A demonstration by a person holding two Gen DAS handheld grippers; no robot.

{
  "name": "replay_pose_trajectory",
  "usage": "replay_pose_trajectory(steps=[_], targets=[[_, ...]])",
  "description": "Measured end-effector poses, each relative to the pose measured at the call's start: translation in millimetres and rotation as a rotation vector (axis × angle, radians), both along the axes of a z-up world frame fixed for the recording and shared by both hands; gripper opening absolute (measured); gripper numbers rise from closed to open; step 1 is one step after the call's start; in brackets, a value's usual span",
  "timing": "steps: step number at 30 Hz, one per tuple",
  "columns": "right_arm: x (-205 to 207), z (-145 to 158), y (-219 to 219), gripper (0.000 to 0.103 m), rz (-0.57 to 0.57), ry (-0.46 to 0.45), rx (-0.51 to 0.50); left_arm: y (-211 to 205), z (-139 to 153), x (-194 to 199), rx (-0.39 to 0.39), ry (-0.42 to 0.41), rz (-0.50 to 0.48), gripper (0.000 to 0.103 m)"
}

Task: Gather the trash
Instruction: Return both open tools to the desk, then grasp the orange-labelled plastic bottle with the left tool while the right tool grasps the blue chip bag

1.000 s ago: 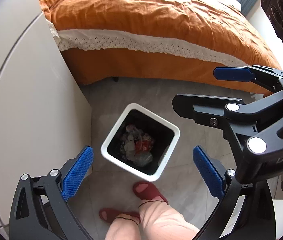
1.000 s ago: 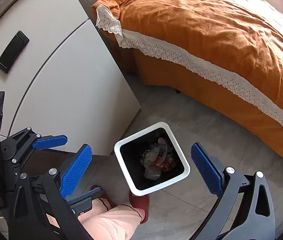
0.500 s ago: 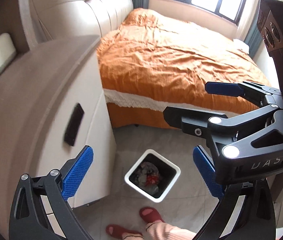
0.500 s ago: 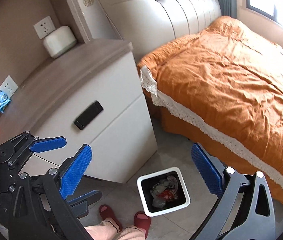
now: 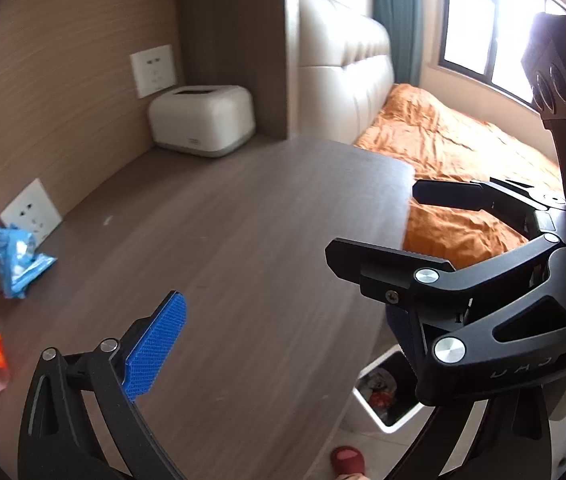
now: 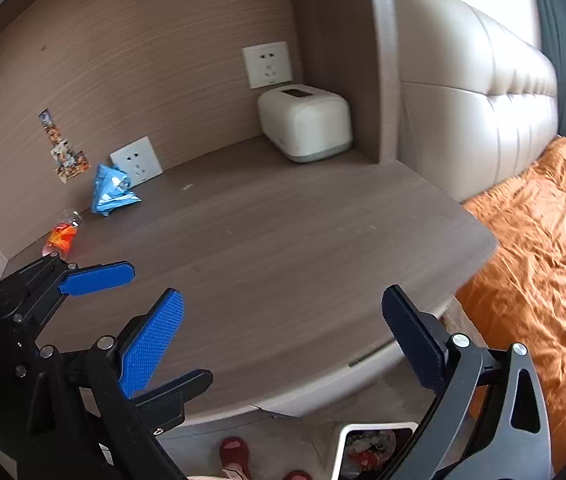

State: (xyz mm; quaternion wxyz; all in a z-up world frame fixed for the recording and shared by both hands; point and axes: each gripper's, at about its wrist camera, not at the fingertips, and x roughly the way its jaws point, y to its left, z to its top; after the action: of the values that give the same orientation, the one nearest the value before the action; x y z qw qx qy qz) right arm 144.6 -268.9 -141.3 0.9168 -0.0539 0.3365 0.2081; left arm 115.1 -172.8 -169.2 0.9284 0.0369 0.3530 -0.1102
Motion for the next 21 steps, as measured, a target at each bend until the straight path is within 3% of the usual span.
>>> replay_pose_trajectory(steps=[8,21], targets=[[14.7,9.4,104.2,0.099,0.177,-0.010,0.003,107.3,15.9,-2.0,0.004,-0.039,0.223,0.098],[50.3,-3.5,243.3,0.099,0.339,0.020,-0.004,243.5,3.7,-6.1,-0.015,-0.040,0.501,0.098]])
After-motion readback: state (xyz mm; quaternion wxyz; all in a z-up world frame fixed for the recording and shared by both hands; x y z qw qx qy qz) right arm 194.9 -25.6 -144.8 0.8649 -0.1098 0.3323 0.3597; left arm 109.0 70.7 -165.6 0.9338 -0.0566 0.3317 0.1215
